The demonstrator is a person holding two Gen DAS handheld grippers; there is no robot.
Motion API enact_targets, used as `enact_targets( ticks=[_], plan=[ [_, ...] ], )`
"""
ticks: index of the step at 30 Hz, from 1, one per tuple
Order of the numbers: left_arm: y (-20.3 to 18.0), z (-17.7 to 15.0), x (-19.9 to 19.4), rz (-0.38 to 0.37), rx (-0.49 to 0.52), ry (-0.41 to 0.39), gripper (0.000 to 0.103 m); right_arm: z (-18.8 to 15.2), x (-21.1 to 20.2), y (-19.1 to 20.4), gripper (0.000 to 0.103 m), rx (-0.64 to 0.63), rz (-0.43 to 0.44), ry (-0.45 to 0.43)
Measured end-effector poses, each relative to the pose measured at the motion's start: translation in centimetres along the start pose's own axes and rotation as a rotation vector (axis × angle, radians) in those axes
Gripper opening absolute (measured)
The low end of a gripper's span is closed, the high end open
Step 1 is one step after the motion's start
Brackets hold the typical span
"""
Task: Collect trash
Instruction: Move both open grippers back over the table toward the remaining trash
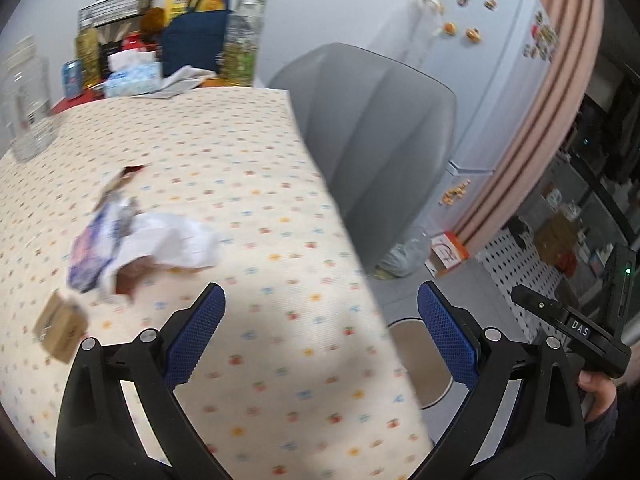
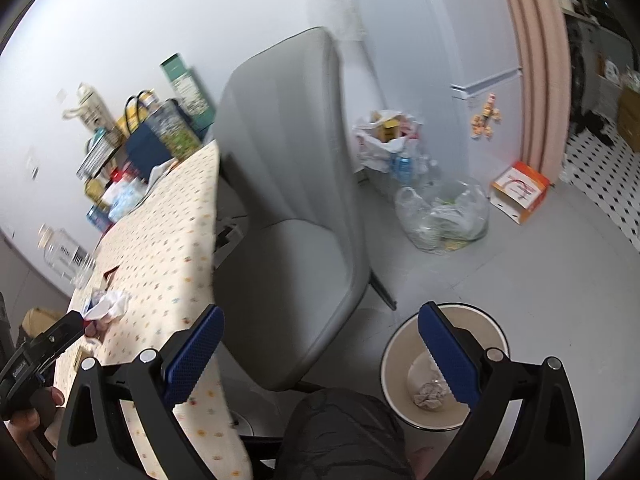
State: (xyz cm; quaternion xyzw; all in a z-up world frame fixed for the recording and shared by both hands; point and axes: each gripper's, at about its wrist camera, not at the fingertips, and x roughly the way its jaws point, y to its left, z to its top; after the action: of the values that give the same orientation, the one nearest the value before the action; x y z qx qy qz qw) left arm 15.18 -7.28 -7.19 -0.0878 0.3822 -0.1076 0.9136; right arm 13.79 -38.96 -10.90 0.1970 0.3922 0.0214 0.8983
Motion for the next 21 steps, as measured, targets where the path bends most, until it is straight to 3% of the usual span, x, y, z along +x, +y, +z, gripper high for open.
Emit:
enact_targets(
  ticks=[21],
  plan=[
    [12.7, -3.0, -5.0, 0.157, -0.190, -0.049, 0.096, -2.4, 3.6, 16.2, 0.080, -0.322, 0.139, 0.106]
  ],
)
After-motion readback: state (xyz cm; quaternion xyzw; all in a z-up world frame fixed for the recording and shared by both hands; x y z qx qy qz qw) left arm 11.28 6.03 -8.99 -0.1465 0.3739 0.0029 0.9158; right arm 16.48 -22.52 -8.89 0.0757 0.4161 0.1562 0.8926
